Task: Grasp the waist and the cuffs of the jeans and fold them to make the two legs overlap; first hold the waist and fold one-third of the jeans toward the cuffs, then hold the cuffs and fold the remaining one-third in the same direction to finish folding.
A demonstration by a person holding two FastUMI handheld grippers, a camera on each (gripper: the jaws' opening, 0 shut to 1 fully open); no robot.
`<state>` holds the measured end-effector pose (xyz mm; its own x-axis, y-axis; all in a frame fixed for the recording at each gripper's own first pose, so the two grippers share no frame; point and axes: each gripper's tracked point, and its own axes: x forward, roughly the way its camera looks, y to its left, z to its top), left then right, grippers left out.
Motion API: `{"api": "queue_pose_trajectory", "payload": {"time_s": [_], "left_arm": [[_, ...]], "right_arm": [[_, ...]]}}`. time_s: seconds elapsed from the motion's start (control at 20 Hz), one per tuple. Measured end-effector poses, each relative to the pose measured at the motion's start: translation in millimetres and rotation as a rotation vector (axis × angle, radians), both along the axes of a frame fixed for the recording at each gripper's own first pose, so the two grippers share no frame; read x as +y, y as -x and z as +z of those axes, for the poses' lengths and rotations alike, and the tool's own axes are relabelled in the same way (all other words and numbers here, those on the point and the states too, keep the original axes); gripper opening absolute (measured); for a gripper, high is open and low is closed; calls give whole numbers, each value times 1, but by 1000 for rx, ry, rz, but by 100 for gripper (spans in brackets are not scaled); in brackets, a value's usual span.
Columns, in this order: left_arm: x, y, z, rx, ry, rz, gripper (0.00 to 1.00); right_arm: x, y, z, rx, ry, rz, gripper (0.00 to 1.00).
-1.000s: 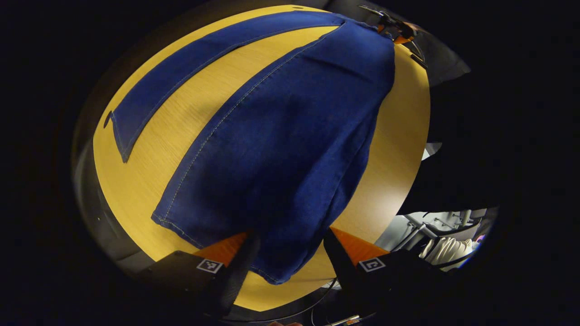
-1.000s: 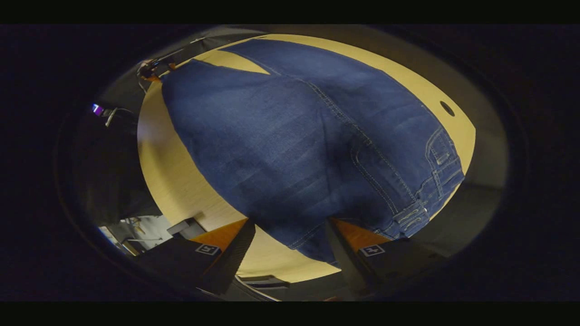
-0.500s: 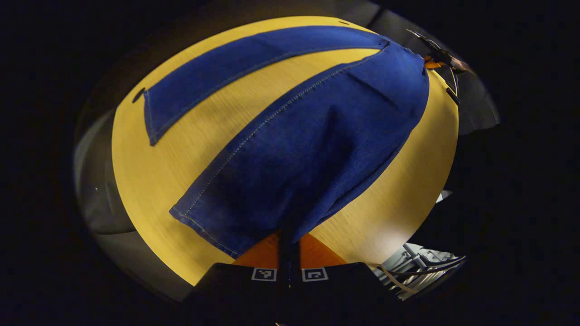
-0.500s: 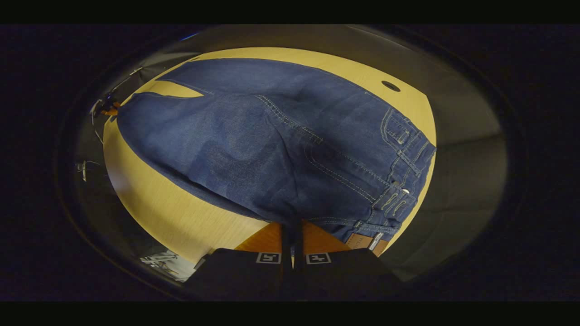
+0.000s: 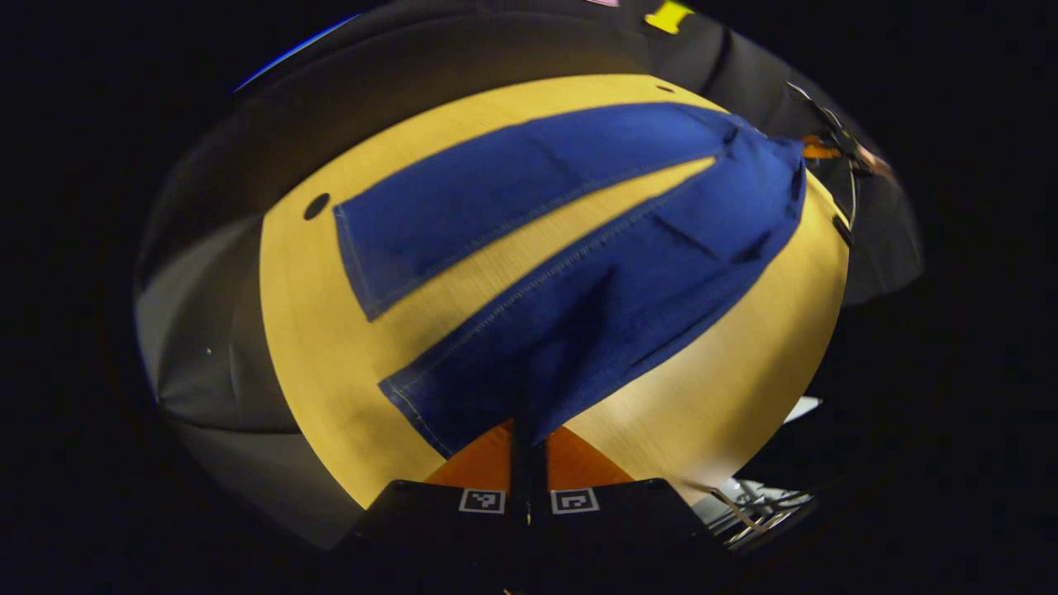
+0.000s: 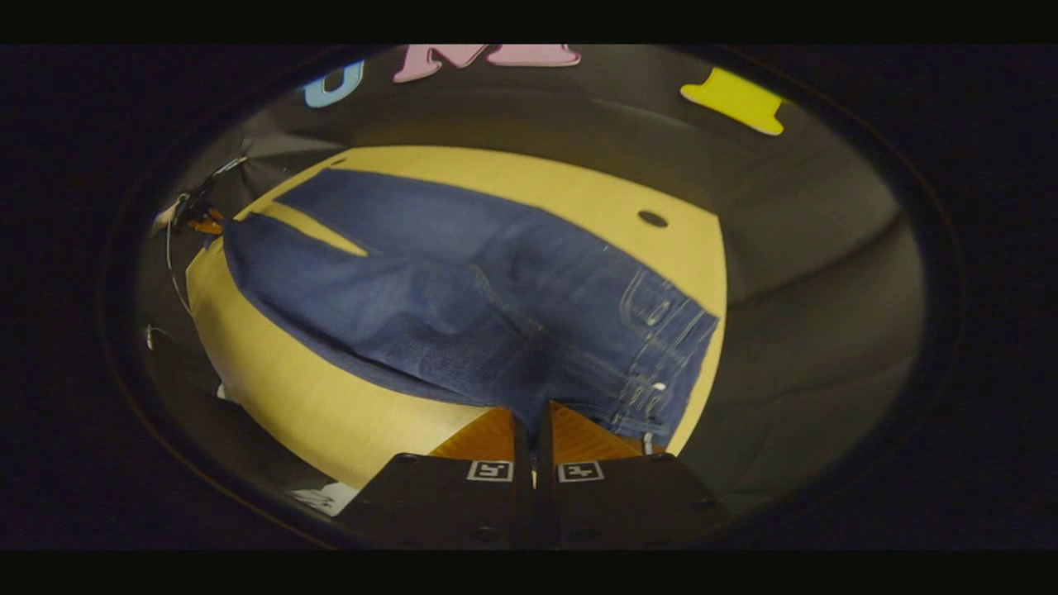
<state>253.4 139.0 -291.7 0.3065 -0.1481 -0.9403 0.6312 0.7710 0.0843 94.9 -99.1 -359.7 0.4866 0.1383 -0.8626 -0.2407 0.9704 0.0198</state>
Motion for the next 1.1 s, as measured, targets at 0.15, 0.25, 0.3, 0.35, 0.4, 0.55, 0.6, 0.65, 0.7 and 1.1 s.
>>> {"api": "queue_pose_trajectory", "payload": {"time_s": [0.15, 0.25, 0.3, 0.35, 0.4, 0.55, 0.6, 0.65, 0.7, 1.1], "left_arm": [[-4, -55, 29, -51, 47, 66, 6], [-9, -90, 42, -83, 65, 108, 6], [-13, -109, 47, -91, 72, 130, 6], [-17, -125, 46, -93, 79, 149, 7], [-23, -143, 45, -99, 87, 175, 6], [-27, -195, 29, -95, 113, 271, 6], [-31, -210, 20, -100, 130, 308, 6], [-33, -224, 9, -102, 142, 343, 6], [-32, -233, -1, -102, 140, 376, 6], [-10, -267, -33, -190, 22, 456, 45]], "right_arm": [[-10, -43, 25, -88, 1, -43, 10], [-16, -77, 34, -133, 1, -71, 10], [-18, -95, 37, -154, 3, -81, 5], [-20, -113, 38, -174, 7, -91, 5], [-23, -131, 33, -184, 13, -103, 5], [-33, -173, 5, -172, 55, -156, 0], [-36, -184, -8, -159, 66, -166, 0], [-36, -191, -21, -142, 67, -178, 0], [-37, -199, -34, -123, 66, -194, 0], [-30, -227, -89, -61, 82, -256, 20]]}}
